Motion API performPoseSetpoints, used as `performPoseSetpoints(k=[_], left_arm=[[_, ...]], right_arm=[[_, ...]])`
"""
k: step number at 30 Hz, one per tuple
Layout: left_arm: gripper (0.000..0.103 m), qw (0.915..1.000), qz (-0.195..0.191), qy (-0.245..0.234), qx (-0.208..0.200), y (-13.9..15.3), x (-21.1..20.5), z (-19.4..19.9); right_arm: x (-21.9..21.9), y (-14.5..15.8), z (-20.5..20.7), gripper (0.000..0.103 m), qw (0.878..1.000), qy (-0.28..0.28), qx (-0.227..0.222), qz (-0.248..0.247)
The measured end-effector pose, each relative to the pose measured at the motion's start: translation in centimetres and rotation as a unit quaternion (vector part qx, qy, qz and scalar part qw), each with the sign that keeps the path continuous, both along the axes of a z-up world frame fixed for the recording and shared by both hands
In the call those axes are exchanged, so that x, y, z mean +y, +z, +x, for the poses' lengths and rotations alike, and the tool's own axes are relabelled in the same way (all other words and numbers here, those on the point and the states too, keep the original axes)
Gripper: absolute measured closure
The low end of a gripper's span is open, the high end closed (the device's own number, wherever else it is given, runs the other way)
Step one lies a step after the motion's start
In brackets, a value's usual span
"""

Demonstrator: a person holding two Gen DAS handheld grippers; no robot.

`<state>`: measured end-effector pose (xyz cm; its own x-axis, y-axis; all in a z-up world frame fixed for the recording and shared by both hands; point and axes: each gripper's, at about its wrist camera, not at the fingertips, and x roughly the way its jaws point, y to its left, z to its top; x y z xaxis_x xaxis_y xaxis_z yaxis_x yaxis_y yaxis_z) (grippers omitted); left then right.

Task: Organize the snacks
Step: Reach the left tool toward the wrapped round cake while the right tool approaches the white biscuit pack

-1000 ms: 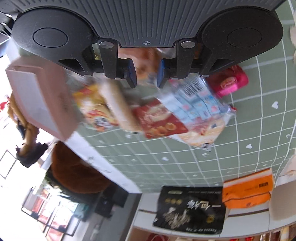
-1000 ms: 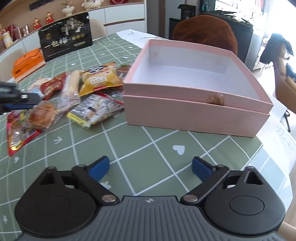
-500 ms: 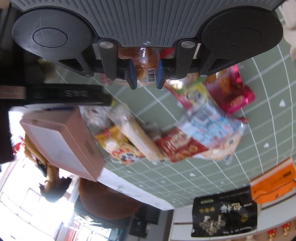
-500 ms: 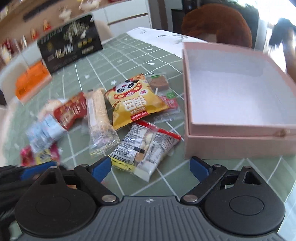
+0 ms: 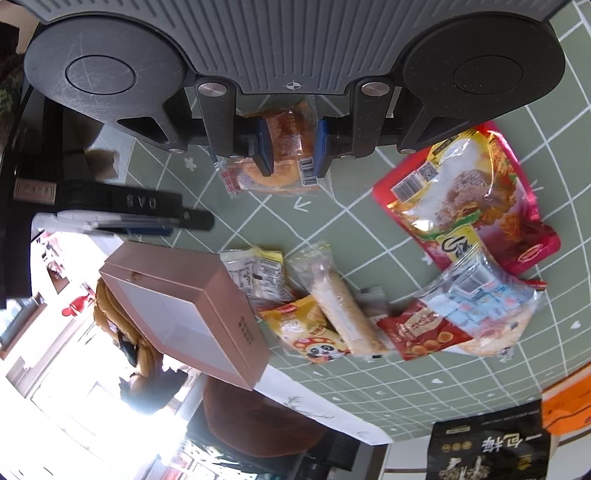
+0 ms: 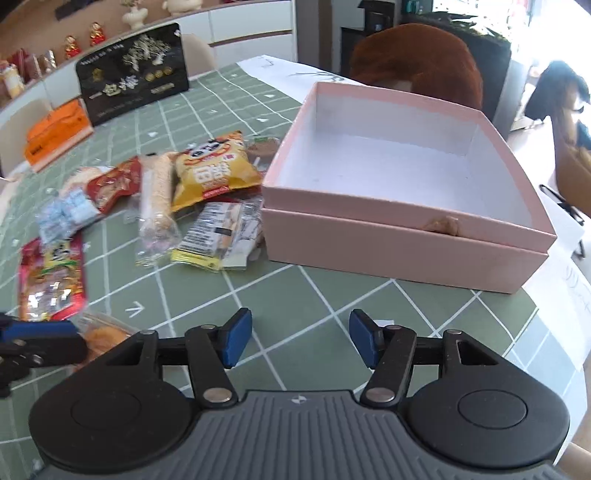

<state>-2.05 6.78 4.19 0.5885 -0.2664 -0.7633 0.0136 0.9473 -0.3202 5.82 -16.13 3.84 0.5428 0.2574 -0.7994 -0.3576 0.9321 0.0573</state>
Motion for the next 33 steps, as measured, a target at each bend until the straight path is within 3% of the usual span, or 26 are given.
performPoseSetpoints(k=[5, 10, 16, 18, 20, 24, 25, 26, 31, 33], left_arm=[[0.076, 0.9996, 0.012, 0.019, -0.014, 1.0, 0.6, -0.7], [0.075, 0.9989, 0.016, 0.038, -0.021, 2.0, 1.5, -1.7], [0.075, 0.9995, 0.021, 0.022, 0.0, 2.2, 1.1, -2.6], [0.075, 0.9997, 0.019, 0.011, 0.007, 2.1, 0.7, -2.6], [0.075, 0.9998, 0.015, 0.007, 0.008, 1.9, 0.4, -2.6], [0.075, 0.9999, 0.012, 0.009, 0.008, 1.6, -0.2, -1.9], [0.075, 0.9999, 0.01, 0.008, 0.008, 1.6, -0.3, -1.8], [0.075, 0.9999, 0.008, 0.007, 0.007, 1.5, -0.4, -1.7], [0.075, 0.9999, 0.011, 0.001, 0.009, 1.6, -0.9, -2.0], [0.075, 0.9998, 0.014, -0.002, 0.012, 1.5, -1.1, -2.1]], right_arm=[[1.7, 0.9, 2.0, 0.032, 1.0, -0.005, -0.014, 0.021], [3.5, -0.1, 5.7, 0.027, 0.997, -0.021, 0.052, 0.062], [6.4, -0.5, 7.0, 0.026, 0.998, -0.009, 0.028, 0.049], [6.7, -0.2, 7.0, 0.032, 0.999, 0.008, 0.023, 0.039], [6.3, 0.3, 6.6, 0.054, 0.999, 0.025, 0.022, 0.038], [4.6, 0.8, 4.8, 0.066, 0.999, 0.042, 0.014, 0.023], [4.2, 0.7, 4.3, 0.076, 0.999, 0.043, 0.014, 0.008], [3.6, 0.4, 3.9, 0.078, 0.999, 0.042, 0.019, -0.005], [1.4, 0.7, 0.7, 0.075, 0.997, 0.073, -0.019, -0.035], [1.8, 1.6, 0.3, 0.057, 0.995, 0.09, -0.039, -0.027]])
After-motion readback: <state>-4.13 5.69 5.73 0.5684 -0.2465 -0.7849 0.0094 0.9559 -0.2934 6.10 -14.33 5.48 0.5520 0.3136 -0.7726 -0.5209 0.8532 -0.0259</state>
